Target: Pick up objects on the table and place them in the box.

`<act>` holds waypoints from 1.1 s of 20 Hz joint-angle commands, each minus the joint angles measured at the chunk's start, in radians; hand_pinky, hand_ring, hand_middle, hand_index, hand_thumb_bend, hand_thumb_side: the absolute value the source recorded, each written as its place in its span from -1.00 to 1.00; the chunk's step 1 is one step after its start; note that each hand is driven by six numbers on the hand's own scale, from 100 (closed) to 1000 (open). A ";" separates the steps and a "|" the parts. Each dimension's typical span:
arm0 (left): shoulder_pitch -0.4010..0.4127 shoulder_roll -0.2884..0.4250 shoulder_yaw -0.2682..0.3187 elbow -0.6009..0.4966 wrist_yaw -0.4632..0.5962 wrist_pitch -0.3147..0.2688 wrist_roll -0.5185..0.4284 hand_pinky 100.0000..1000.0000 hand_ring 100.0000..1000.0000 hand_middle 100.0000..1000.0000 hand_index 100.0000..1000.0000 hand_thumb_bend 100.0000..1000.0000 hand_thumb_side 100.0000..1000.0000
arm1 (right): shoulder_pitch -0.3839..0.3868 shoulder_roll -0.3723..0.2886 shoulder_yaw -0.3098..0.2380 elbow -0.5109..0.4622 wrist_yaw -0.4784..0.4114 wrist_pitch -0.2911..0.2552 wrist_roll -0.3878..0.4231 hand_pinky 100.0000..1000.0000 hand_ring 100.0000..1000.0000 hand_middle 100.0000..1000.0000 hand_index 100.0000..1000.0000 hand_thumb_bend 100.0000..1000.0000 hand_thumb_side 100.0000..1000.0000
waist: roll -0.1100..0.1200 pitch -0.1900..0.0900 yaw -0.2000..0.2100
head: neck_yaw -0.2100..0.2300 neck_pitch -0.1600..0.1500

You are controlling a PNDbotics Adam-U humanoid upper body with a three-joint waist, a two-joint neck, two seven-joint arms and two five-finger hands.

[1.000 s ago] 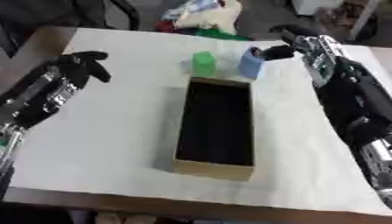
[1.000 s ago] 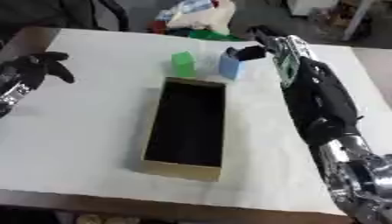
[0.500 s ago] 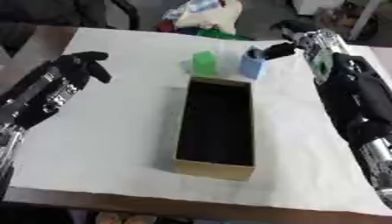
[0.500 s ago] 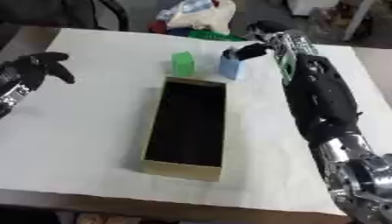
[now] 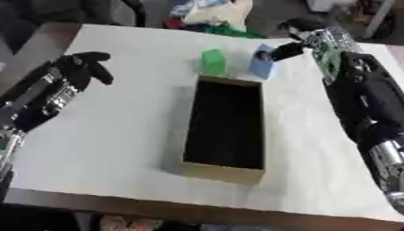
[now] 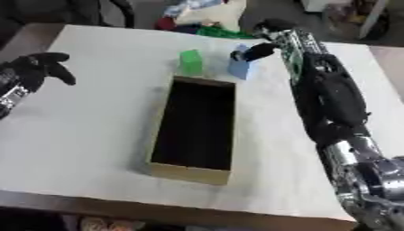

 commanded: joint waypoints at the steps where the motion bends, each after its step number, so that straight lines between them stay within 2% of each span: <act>1: -0.013 0.014 0.010 -0.013 -0.002 -0.002 -0.002 0.53 0.28 0.17 0.80 -1.00 0.94 | -0.017 -0.011 -0.006 -0.020 -0.001 0.001 -0.001 0.73 0.83 1.00 1.00 -0.19 0.47 | 0.006 -0.010 0.002 | -0.002 0.005; 13: -0.017 0.010 0.011 -0.014 -0.007 -0.005 -0.004 0.53 0.28 0.17 0.80 -1.00 0.96 | -0.005 -0.012 -0.018 -0.001 -0.038 0.023 -0.023 0.71 0.82 0.97 1.00 -0.29 0.50 | 0.009 0.013 0.008 | -0.003 0.011; 22: -0.017 0.009 0.011 -0.014 -0.008 -0.006 -0.005 0.53 0.28 0.17 0.80 -1.00 0.96 | 0.002 -0.014 -0.023 0.011 -0.064 0.035 -0.046 0.69 0.80 0.89 1.00 -0.36 0.48 | 0.011 0.018 0.009 | -0.002 0.014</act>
